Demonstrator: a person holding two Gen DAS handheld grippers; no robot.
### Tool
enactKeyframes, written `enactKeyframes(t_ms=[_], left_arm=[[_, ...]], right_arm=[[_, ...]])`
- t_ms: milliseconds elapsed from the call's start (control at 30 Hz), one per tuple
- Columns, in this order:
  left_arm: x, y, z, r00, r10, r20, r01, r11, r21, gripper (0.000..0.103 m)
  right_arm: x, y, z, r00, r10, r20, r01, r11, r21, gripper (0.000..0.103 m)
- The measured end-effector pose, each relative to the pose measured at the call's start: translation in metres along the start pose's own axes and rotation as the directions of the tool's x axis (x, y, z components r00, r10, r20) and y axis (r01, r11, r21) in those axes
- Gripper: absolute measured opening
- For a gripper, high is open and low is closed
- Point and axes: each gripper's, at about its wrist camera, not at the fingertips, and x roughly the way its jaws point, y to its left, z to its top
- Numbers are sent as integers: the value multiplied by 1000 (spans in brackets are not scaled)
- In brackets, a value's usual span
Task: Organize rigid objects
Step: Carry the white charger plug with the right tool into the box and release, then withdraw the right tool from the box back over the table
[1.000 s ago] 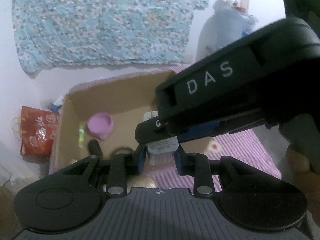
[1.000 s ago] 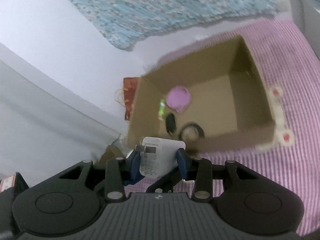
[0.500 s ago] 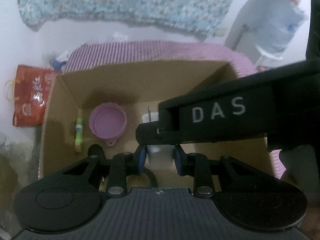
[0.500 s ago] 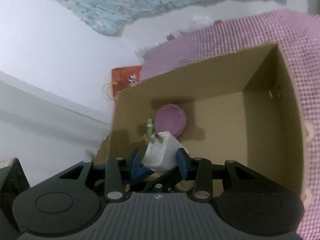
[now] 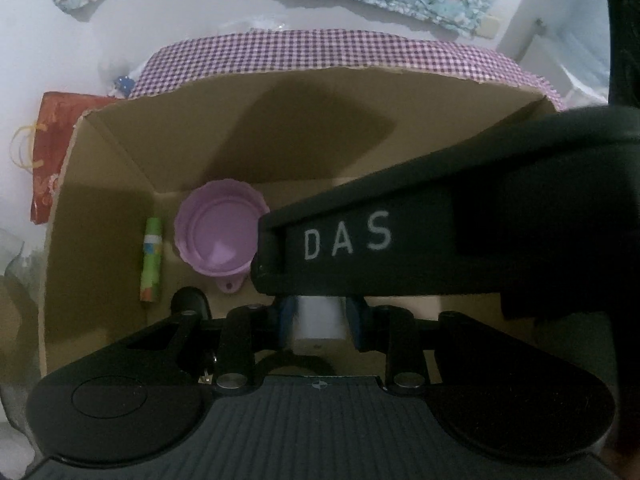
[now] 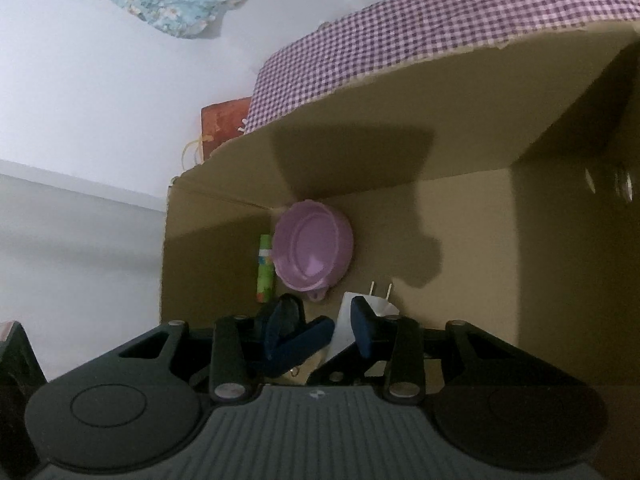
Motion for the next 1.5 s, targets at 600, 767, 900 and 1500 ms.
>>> enactKeyframes(t_ms=[600, 767, 900, 1500], left_arm=[[-7, -11, -3, 1000, 8, 13, -8, 1000, 5, 37], [-6, -14, -1, 999, -33, 5, 33, 999, -14, 38], [-3, -19, -2, 997, -72, -3, 72, 997, -24, 38], [-112, -11, -50, 963, -182, 197, 181, 983, 25, 79]], right_arm=[[-53, 0, -2, 995, 29, 98, -30, 1000, 11, 41], [-66, -5, -3, 992, 43, 119, -44, 999, 7, 41], [-68, -9, -4, 991, 48, 125, -49, 999, 10, 41], [-150, 8, -69, 943, 184, 277, -177, 983, -49, 52]])
